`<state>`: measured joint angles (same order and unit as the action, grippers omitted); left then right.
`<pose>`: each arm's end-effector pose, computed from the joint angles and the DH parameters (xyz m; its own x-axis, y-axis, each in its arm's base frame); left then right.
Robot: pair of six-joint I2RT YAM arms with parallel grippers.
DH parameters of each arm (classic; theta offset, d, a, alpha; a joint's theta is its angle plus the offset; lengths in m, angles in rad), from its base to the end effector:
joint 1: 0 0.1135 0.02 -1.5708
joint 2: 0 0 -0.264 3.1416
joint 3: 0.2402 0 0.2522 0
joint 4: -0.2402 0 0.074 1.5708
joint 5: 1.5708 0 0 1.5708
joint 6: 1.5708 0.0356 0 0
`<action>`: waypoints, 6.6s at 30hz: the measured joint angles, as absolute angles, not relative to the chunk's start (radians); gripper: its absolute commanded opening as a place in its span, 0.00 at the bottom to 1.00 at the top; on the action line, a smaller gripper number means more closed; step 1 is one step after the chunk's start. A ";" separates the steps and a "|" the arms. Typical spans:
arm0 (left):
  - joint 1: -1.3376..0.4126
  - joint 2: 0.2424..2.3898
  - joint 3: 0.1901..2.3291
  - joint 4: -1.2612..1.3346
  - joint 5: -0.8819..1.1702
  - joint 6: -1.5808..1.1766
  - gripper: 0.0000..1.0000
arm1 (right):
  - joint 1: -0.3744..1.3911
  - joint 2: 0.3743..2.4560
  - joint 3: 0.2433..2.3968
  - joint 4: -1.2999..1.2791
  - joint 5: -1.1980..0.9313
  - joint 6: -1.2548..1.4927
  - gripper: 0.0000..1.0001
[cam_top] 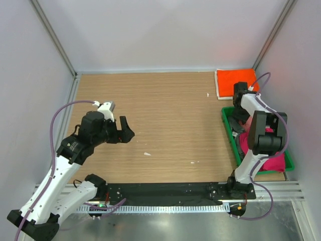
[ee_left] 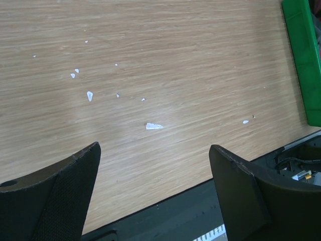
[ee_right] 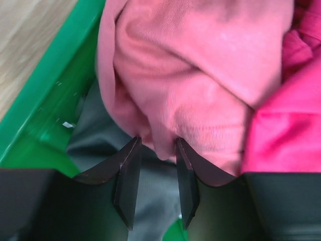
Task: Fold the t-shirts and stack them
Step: Grab the tshirt from the pile, then move the tshirt to the center of the board, then flatten the tshirt out
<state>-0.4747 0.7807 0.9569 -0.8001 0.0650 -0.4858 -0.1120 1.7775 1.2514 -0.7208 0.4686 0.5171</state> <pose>0.1341 -0.0715 0.3373 -0.6943 -0.1670 -0.7000 0.2022 0.8882 -0.4125 0.3458 -0.0551 0.2005 -0.6990 0.5225 -0.4883 0.6766 0.7043 -0.2148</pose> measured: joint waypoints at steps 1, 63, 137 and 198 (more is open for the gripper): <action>-0.475 0.781 0.957 -0.802 0.067 -0.485 0.89 | -0.115 1.797 1.254 -0.717 0.475 0.518 0.38; -0.474 0.839 1.146 -0.927 -0.126 -0.829 0.94 | 0.659 1.373 1.089 -0.786 -0.170 0.615 0.68; -0.205 1.654 1.419 -0.822 -0.054 -0.488 0.69 | 0.416 1.716 1.308 -0.722 -0.089 0.544 0.54; -0.089 2.172 1.703 -0.730 0.027 -0.501 0.37 | 0.425 2.051 1.538 -0.611 -0.209 0.621 0.46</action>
